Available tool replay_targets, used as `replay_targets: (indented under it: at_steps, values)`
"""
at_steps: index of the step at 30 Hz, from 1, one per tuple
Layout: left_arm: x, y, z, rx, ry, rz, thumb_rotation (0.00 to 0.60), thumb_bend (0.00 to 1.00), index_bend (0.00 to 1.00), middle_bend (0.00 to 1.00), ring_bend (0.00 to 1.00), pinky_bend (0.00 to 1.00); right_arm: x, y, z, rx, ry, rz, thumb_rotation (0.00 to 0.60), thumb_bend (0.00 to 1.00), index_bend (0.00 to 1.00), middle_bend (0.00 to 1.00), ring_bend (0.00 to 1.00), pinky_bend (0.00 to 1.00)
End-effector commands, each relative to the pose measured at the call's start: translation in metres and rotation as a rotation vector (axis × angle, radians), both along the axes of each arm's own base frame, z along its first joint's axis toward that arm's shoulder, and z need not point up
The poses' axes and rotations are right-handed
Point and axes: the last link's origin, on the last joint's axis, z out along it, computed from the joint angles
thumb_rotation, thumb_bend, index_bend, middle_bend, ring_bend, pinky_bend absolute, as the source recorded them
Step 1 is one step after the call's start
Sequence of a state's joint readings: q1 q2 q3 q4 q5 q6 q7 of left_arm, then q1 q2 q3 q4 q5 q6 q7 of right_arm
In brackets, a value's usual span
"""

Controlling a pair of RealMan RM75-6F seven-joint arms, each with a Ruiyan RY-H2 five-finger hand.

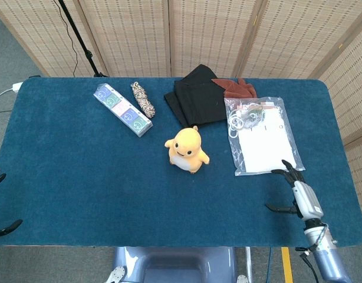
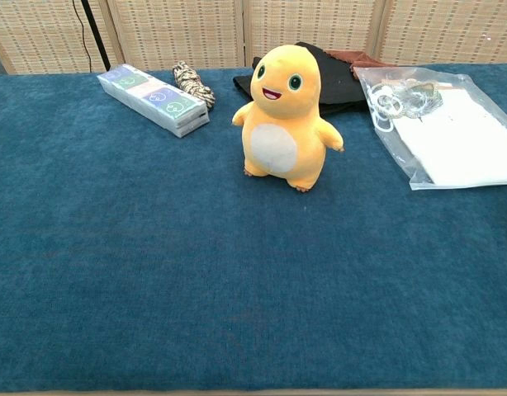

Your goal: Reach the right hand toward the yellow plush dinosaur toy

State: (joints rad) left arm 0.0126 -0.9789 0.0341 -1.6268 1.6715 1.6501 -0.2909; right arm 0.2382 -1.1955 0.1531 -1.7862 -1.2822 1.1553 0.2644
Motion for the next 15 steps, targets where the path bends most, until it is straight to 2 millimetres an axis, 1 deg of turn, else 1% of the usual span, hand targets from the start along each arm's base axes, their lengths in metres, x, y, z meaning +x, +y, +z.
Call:
replay_targets:
  at_steps: [1, 5, 6, 7, 9, 15]
  values:
    - [0.000, 0.001, 0.001, -0.004, -0.021, 0.003, 0.600, 0.00, 0.00, 0.00, 0.00, 0.00, 0.021, -0.022, -0.024, 0.071, -0.116, -0.034, 0.600, 0.00, 0.25, 0.00, 0.00, 0.00]
    - [0.000, 0.002, 0.000, -0.006, -0.025, 0.004, 0.600, 0.00, 0.00, 0.00, 0.00, 0.00, 0.028, -0.028, -0.034, 0.112, -0.157, -0.055, 0.600, 0.00, 0.24, 0.00, 0.00, 0.00]
    - [0.000, 0.002, -0.001, -0.010, -0.024, 0.005, 0.600, 0.00, 0.00, 0.00, 0.00, 0.00, 0.032, -0.032, -0.041, 0.131, -0.178, -0.064, 0.600, 0.00, 0.24, 0.00, 0.00, 0.00]
    - [0.000, 0.002, -0.003, -0.024, -0.020, 0.006, 0.600, 0.00, 0.00, 0.00, 0.00, 0.00, 0.043, -0.040, -0.054, 0.155, -0.231, -0.078, 0.600, 0.00, 0.24, 0.00, 0.00, 0.00]
    - [-0.001, 0.003, -0.003, -0.022, -0.019, 0.006, 0.600, 0.00, 0.00, 0.00, 0.00, 0.00, 0.050, -0.051, -0.065, 0.151, -0.226, -0.095, 0.600, 0.00, 0.25, 0.00, 0.00, 0.00]
    - [-0.003, 0.004, 0.001, -0.010, -0.027, 0.015, 0.600, 0.00, 0.00, 0.00, 0.00, 0.00, 0.076, -0.066, -0.087, 0.127, -0.215, -0.120, 0.600, 0.00, 0.28, 0.00, 0.00, 0.00]
